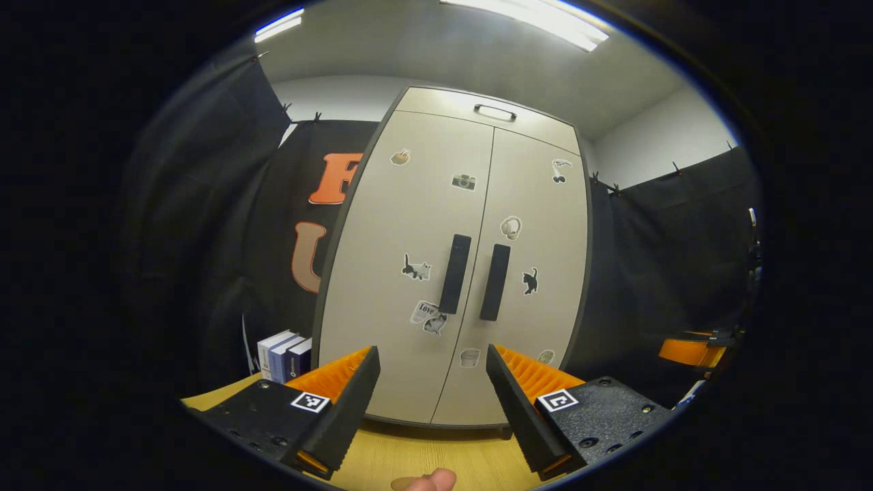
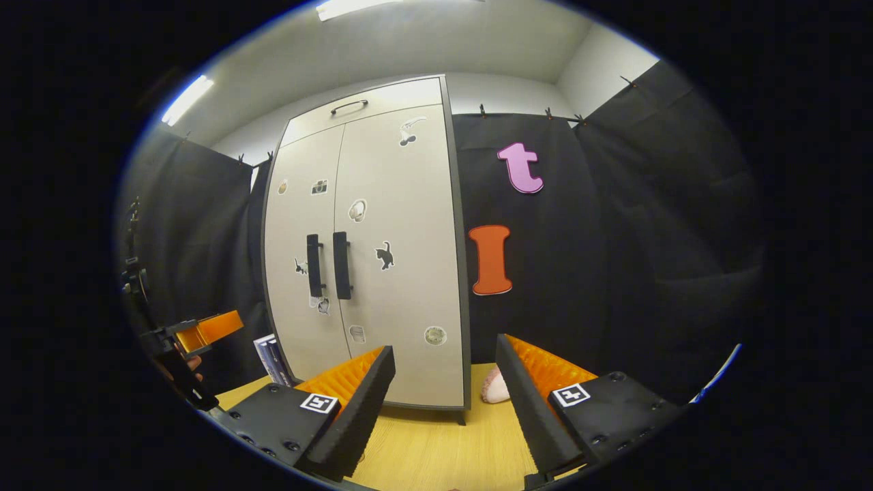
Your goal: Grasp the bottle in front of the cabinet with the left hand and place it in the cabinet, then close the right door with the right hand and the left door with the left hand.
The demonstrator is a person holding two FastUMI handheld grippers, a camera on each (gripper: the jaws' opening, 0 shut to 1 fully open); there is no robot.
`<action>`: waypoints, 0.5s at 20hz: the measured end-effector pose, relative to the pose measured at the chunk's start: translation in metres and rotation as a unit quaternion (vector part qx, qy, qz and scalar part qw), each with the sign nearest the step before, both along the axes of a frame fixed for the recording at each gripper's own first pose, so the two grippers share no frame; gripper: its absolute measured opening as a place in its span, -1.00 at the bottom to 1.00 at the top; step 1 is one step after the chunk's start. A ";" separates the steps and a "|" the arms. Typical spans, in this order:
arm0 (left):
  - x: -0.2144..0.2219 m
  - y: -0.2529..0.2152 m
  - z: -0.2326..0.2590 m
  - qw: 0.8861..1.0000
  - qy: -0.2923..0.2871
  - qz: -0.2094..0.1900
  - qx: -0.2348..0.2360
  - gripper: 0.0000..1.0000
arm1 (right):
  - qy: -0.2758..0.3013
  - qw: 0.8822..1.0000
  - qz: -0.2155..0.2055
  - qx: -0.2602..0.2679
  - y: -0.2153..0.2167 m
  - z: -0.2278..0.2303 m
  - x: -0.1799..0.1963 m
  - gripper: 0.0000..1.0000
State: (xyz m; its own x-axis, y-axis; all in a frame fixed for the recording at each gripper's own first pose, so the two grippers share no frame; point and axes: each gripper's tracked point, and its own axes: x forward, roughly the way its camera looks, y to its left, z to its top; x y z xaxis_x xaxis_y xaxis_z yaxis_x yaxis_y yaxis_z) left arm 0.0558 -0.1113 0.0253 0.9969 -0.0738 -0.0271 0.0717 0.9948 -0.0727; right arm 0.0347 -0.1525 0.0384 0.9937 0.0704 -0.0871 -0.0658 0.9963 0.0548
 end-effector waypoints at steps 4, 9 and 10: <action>-0.009 0.005 0.001 1.000 -0.006 0.012 -0.024 0.92 | 0.004 1.000 0.005 0.004 -0.004 -0.004 -0.003 0.96; -0.009 0.003 0.005 1.000 -0.013 0.013 -0.018 0.92 | 0.004 1.000 0.003 0.010 -0.010 -0.004 -0.003 0.96; -0.009 0.000 0.006 1.000 -0.013 0.009 -0.018 0.92 | 0.003 1.000 0.002 0.011 -0.010 -0.004 -0.005 0.96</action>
State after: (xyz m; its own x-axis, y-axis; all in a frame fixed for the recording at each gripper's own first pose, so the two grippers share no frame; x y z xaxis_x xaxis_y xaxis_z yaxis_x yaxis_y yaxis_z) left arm 0.0471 -0.1112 0.0312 0.9984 -0.0557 0.0021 0.0556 0.9927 -0.1074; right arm 0.0300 -0.1628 0.0342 0.9928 0.0770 -0.0918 -0.0700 0.9946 0.0763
